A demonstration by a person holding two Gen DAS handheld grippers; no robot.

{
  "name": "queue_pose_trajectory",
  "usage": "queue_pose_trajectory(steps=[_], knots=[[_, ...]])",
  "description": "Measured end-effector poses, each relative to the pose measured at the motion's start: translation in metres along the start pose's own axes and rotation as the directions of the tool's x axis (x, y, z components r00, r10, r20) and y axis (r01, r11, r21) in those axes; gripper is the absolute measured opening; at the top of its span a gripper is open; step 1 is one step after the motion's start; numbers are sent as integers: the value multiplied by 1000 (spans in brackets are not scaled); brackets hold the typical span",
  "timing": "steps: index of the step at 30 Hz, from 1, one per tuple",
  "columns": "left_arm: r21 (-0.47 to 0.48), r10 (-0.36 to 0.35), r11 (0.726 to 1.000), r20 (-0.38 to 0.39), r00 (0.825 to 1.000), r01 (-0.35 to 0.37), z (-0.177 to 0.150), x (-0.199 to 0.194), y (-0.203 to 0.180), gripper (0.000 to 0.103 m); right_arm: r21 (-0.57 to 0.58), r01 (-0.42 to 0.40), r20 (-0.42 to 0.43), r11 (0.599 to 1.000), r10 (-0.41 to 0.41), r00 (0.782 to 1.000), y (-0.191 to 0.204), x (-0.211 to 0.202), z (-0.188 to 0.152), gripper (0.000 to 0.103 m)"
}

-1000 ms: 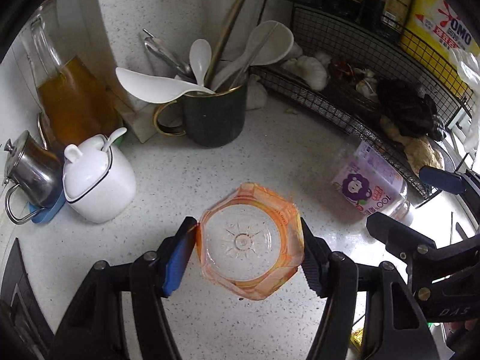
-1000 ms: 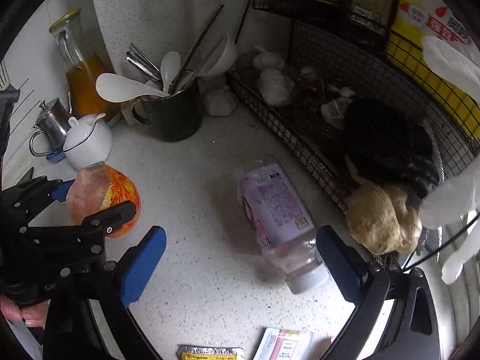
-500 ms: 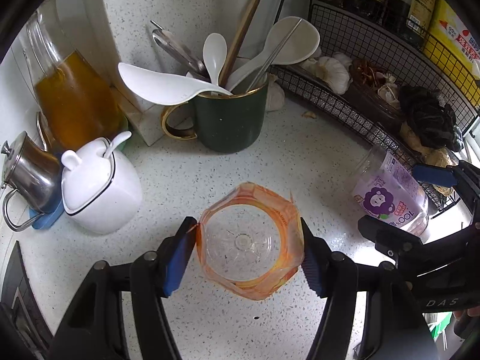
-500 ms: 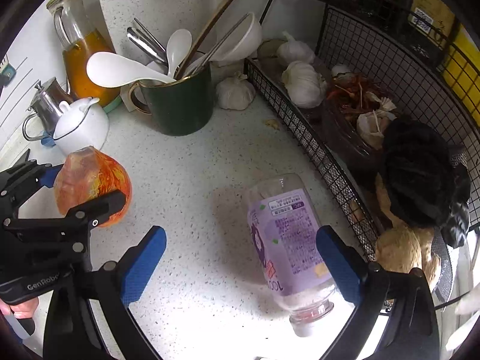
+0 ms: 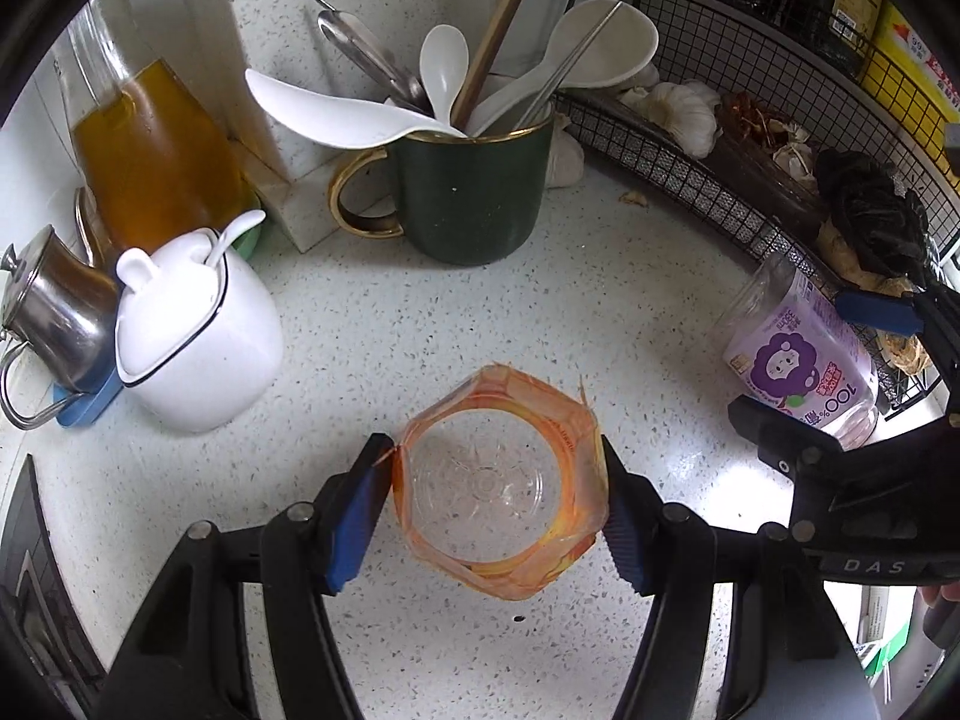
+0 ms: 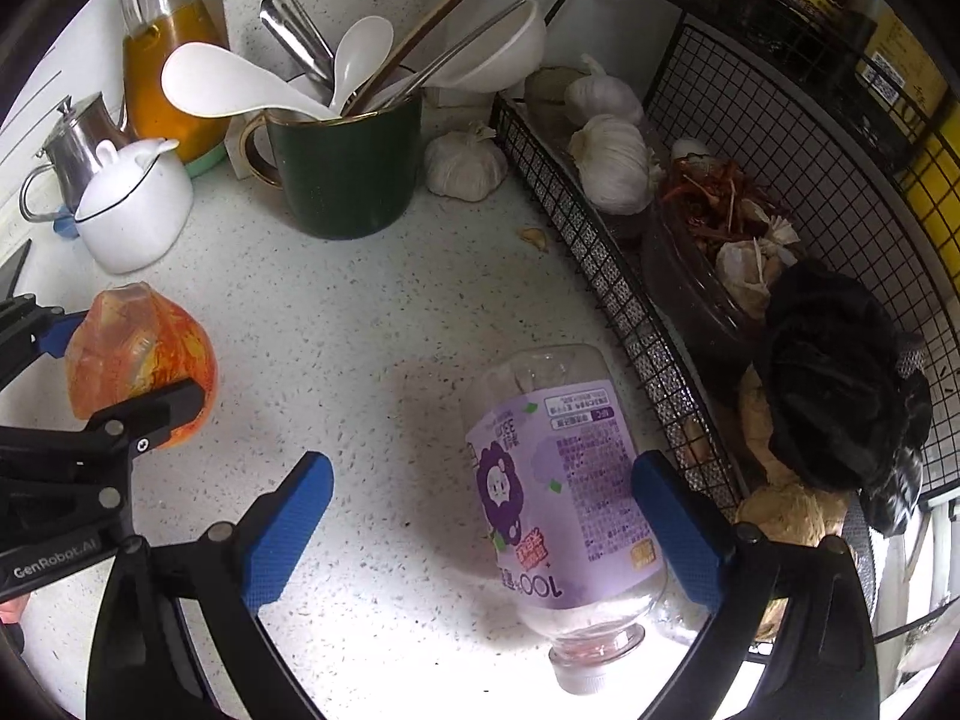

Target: Collect trash

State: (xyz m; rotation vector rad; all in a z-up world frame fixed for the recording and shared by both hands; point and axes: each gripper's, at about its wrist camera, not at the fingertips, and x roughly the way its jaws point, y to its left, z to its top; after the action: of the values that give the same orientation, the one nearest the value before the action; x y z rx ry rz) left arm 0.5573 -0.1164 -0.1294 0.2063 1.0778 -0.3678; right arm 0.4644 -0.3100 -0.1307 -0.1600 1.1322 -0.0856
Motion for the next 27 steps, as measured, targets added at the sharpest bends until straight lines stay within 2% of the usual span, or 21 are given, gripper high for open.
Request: queue_pose_trajectory(steps=[5,6,7,10,14,16,21,27], knots=[[11,9,1000,3,1000,-9,0,3,-4,63,-36,28,-1,999,-28,1000,6,11,0,98],[10,8,1000,1,1000,-8,0,4,-3,63,-40,33,3,999,-33,999,7,12,0,89],[7,7,1000,-2,1000,-7,0,4,-2,63,-44,31,-2,999,-31,1000,8,13,0,75],[1,8,1000,-8,1000,-8,-4,3,-1,63,-35,-2,-27,999,1,1000,8,13,-3,65],[-2,3,1000,-8,1000,-3,-11,-1,-2,63,-30,-5,8,1000,5,1000,11,4,-11,59],[-5,1,1000,-10,1000,-1,-15,-5,-3,63,-3,-29,20,1000,29,999,10,-5,-16,51],[-4,-3,1000,8,1000,3,-26,-30,-6,63,11,-62,40,998,62,997,15,-26,-30,47],[1,2,1000,39,999,-2,-47,-67,-9,63,27,-84,91,996,82,992,28,-74,-49,44]])
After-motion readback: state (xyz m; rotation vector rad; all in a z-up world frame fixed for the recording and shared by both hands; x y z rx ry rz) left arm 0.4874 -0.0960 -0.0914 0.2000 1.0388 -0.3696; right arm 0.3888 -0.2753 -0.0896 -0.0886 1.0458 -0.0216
